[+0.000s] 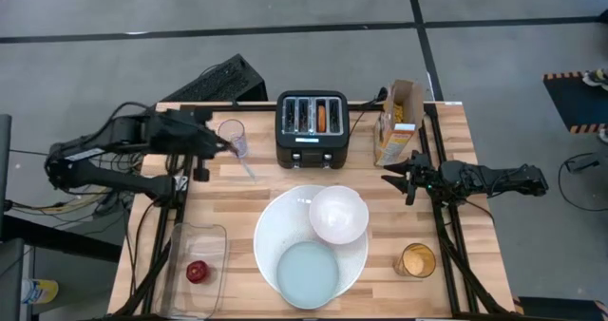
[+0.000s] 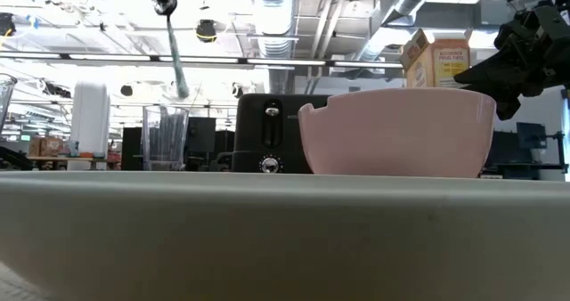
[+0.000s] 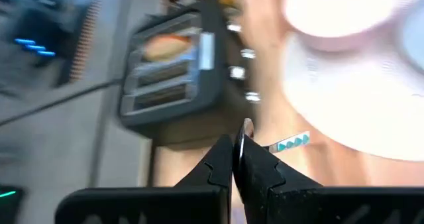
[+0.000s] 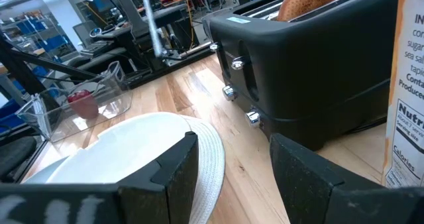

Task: Arrange a breakfast setting
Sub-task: Put the blue spoon on the white placemat

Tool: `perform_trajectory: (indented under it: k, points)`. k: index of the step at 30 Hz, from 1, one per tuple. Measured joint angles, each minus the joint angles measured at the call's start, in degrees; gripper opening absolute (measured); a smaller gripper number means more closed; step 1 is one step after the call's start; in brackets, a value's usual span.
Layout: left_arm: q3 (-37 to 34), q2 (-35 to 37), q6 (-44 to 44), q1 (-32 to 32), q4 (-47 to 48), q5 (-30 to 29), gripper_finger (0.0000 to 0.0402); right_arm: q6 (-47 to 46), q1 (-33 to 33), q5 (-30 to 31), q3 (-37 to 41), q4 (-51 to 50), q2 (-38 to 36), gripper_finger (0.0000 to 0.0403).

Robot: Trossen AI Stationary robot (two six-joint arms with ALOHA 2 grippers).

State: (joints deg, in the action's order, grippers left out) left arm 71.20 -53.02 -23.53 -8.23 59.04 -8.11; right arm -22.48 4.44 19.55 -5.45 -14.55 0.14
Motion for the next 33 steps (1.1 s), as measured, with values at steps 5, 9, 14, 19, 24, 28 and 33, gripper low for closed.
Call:
perform_trajectory:
  k: [5,9,14,19,24,28,33]
  points:
    - [0.0,-4.9,2.3,0.0,0.6,6.5,0.0000,0.0,0.0,0.0,0.0,0.0,0.0,0.0208]
    - [0.0,-8.4,4.1,0.0,0.6,12.0,0.0000,0.0,0.0,0.0,0.0,0.0,0.0,0.0208]
    - [0.0,-12.1,6.2,1.8,0.7,15.7,0.0000,0.0,0.0,0.0,0.0,0.0,0.0,0.0208]
    - [0.0,-15.9,6.8,4.6,0.6,15.9,0.0000,0.0,0.0,0.0,0.0,0.0,0.0,0.0208]
    - [0.0,-20.0,7.7,6.9,0.4,16.8,0.0000,0.0,0.0,0.0,0.0,0.0,0.0,0.0208]
    - [0.7,-24.0,7.7,7.7,0.0,19.0,0.0000,0.0,0.0,0.0,0.0,0.0,0.0,0.0208]
    - [4.4,-29.3,7.6,8.5,0.4,19.8,0.0000,0.0,0.0,0.0,0.0,0.0,0.0,0.0208]
